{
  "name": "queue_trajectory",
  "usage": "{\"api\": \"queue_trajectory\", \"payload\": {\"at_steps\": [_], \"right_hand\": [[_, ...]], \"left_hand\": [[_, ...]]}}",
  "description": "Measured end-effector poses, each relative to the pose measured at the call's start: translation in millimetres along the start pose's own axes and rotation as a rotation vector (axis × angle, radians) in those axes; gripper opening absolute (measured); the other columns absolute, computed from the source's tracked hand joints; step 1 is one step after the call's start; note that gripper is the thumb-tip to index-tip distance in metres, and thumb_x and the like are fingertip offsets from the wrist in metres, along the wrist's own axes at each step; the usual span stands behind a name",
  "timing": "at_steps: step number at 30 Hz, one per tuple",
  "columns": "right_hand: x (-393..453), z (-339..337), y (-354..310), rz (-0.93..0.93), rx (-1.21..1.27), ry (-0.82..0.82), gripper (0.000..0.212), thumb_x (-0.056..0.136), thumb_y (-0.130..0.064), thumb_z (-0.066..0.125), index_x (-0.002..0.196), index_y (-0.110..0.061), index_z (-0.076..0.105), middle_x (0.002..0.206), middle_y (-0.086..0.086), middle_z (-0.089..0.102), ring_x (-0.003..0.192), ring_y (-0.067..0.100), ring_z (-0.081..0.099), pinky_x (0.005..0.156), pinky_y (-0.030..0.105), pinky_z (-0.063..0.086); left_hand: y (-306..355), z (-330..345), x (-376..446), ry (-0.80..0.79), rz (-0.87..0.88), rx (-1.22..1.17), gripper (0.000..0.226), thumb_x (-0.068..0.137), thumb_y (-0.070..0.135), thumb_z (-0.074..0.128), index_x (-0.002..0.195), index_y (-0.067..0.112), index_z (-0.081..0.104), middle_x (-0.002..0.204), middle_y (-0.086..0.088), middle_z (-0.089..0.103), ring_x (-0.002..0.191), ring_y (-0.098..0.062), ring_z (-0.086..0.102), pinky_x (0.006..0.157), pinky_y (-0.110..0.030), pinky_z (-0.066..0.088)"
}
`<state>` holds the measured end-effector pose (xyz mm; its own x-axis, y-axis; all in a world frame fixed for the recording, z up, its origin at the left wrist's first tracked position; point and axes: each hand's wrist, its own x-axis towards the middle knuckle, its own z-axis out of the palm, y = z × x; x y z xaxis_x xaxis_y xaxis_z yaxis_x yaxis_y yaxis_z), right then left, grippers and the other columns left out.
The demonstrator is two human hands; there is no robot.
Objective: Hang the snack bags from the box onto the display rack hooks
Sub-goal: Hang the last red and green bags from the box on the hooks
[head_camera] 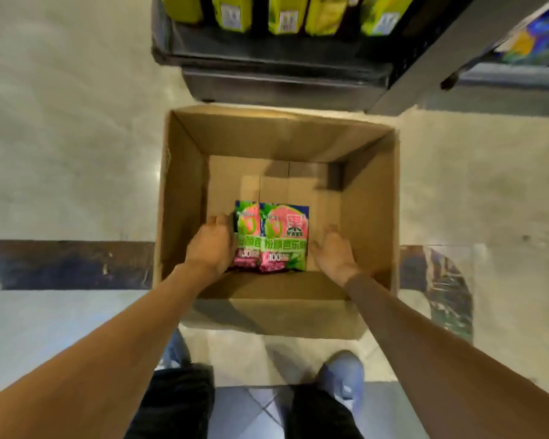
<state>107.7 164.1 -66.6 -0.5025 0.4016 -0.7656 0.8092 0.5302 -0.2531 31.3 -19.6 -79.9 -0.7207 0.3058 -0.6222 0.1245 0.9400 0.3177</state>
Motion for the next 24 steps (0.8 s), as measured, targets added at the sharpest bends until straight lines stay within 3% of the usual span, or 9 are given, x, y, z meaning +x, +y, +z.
{"api": "queue_trajectory", "payload": {"at_steps": [5,9,11,14,16,18,20,22,24], "right_hand": [[27,41,-27,0.247,0.28,0.022,0.061,0.097,-0.02,0.049,0.14,0.002,0.013,0.134,0.014,0.043,0.117,0.031,0.05,0.077,0.026,0.038],[33,58,-37,0.346,0.429,0.125,0.068,0.09,-0.03,0.06,0.138,0.001,0.024,0.141,0.016,0.036,0.128,0.032,0.04,0.094,0.034,0.038],[38,62,-31,0.37,0.5,0.12,0.068,0.084,-0.04,0.065,0.132,0.002,0.041,0.126,0.016,0.051,0.114,0.029,0.051,0.088,0.036,0.042],[41,62,-20,0.388,0.721,0.09,0.053,0.078,-0.043,0.072,0.112,-0.004,0.062,0.108,0.008,0.065,0.102,0.023,0.059,0.085,0.032,0.047],[35,54,-16,0.342,0.832,0.065,0.028,0.08,-0.036,0.072,0.091,-0.012,0.064,0.089,-0.001,0.067,0.086,0.013,0.06,0.066,0.021,0.046],[28,44,-14,0.255,0.933,-0.008,0.013,0.084,-0.032,0.067,0.084,-0.02,0.061,0.082,-0.007,0.065,0.075,0.004,0.06,0.052,0.013,0.041],[17,31,-17,0.173,0.977,-0.056,0.012,0.088,-0.031,0.063,0.092,-0.02,0.064,0.09,-0.004,0.069,0.08,0.005,0.064,0.055,0.013,0.045],[4,17,-20,0.133,1.016,-0.087,0.018,0.087,-0.032,0.063,0.098,-0.018,0.065,0.099,0.002,0.071,0.089,0.014,0.068,0.067,0.023,0.052],[-12,-1,-23,0.116,1.074,-0.1,0.018,0.087,-0.031,0.064,0.098,-0.017,0.065,0.097,0.005,0.073,0.086,0.019,0.071,0.074,0.035,0.057]], "left_hand": [[8,34,39,-0.089,-0.313,-0.43,0.042,0.095,0.032,0.05,0.124,0.003,0.043,0.121,-0.016,0.056,0.108,-0.034,0.056,0.092,-0.04,0.047],[15,45,50,0.013,-0.414,-0.489,0.042,0.093,0.034,0.053,0.119,0.002,0.05,0.109,-0.009,0.059,0.11,-0.031,0.056,0.083,-0.032,0.041],[15,49,52,0.018,-0.421,-0.615,0.036,0.093,0.034,0.053,0.111,0.002,0.057,0.094,-0.007,0.06,0.102,-0.03,0.06,0.075,-0.031,0.041],[15,50,49,-0.011,-0.434,-0.843,0.029,0.092,0.035,0.056,0.098,0.008,0.066,0.092,-0.004,0.066,0.089,-0.02,0.061,0.075,-0.027,0.044],[14,46,46,-0.028,-0.448,-0.955,0.022,0.089,0.034,0.061,0.084,0.014,0.067,0.089,-0.003,0.068,0.084,-0.018,0.063,0.074,-0.028,0.048],[15,37,41,-0.093,-0.429,-1.081,0.019,0.088,0.032,0.062,0.081,0.015,0.066,0.09,-0.006,0.069,0.078,-0.017,0.066,0.069,-0.027,0.053],[15,24,36,-0.188,-0.364,-1.183,0.02,0.089,0.032,0.059,0.087,0.013,0.066,0.098,-0.011,0.071,0.079,-0.017,0.068,0.068,-0.027,0.055],[17,5,28,-0.255,-0.292,-1.225,0.024,0.091,0.034,0.054,0.089,0.013,0.064,0.102,-0.013,0.071,0.081,-0.017,0.07,0.067,-0.027,0.056],[23,-21,16,-0.278,-0.255,-1.245,0.025,0.093,0.035,0.051,0.088,0.014,0.062,0.097,-0.011,0.071,0.076,-0.015,0.071,0.061,-0.025,0.057]]}}
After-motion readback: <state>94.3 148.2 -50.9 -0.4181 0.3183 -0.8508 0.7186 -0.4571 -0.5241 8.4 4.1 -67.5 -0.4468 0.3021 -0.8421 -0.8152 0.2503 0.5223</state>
